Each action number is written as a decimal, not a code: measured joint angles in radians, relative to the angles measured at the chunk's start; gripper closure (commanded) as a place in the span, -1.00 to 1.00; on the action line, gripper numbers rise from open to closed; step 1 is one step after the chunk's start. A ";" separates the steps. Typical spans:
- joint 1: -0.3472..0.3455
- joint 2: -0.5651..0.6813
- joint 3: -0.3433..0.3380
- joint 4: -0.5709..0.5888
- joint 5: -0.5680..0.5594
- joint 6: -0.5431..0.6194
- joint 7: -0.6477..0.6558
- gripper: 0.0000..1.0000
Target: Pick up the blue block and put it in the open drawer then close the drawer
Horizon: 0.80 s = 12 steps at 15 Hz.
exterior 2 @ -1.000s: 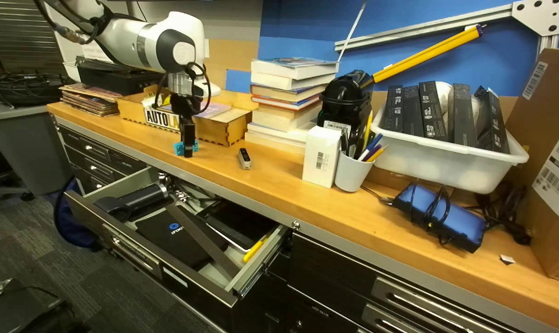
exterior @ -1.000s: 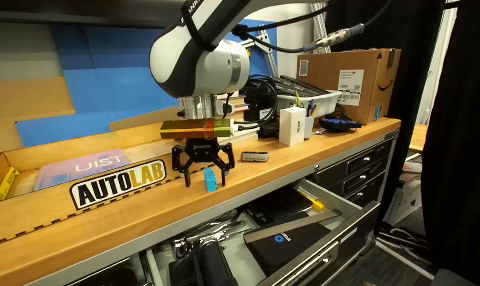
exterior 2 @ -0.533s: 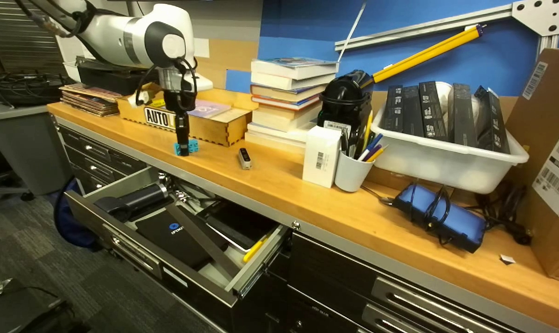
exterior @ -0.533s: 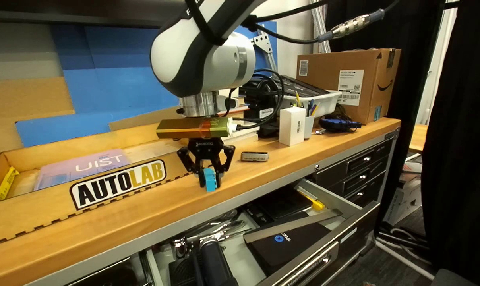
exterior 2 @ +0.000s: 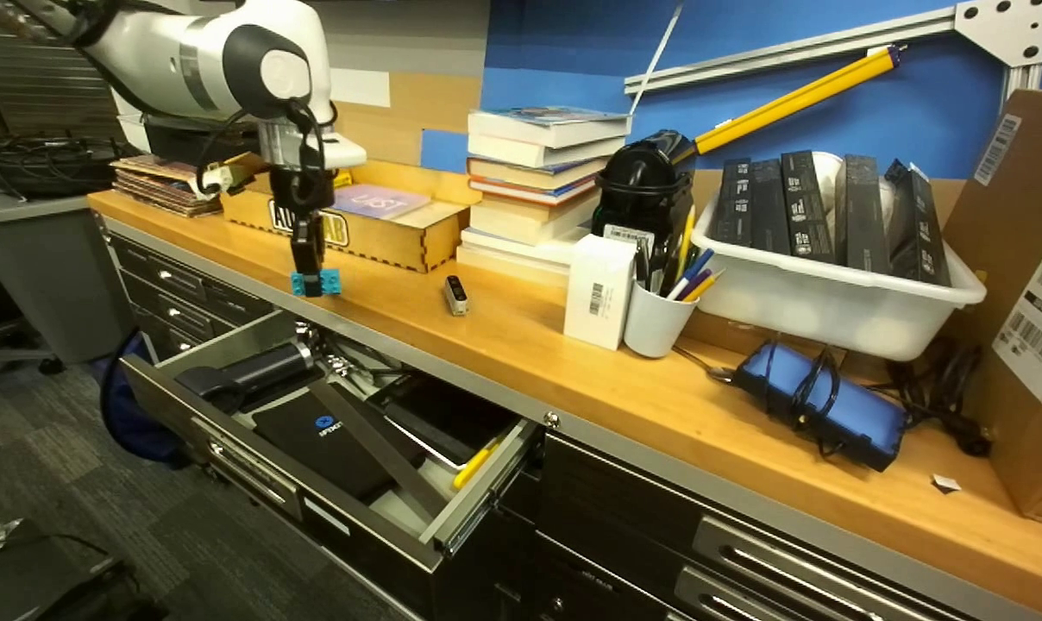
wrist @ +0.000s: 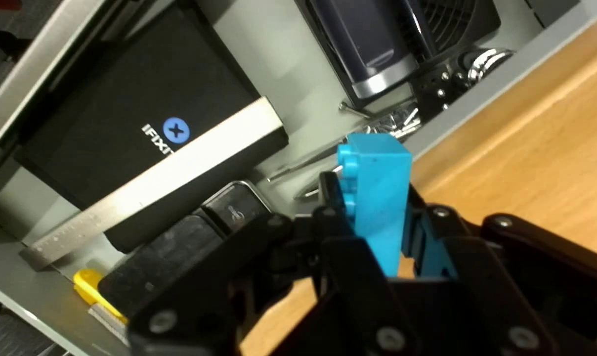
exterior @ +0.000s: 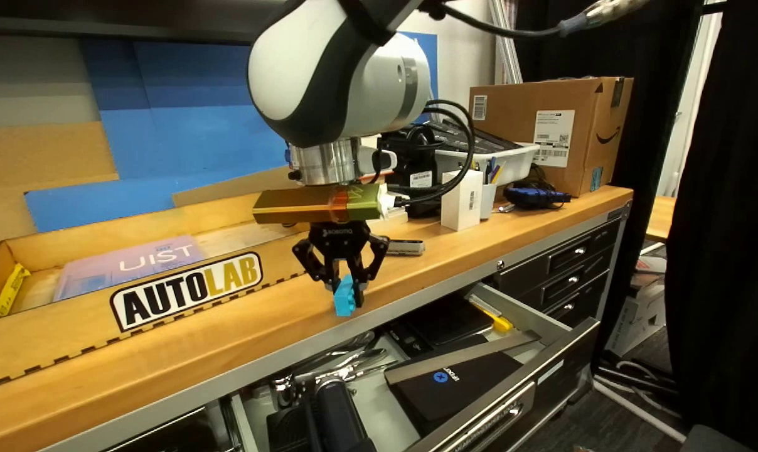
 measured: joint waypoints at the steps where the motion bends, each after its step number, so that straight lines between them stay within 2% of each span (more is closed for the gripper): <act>1: 0.000 -0.040 0.007 -0.048 0.013 0.003 0.011 0.71; 5: -0.015 -0.168 0.013 -0.251 0.095 0.043 0.055 0.70; 10: -0.096 -0.147 -0.007 -0.399 0.166 0.306 0.067 0.66; 11: -0.108 -0.132 -0.012 -0.410 0.176 0.346 0.068 -0.06; 12: -0.118 -0.120 -0.014 -0.417 0.186 0.372 0.068 -0.06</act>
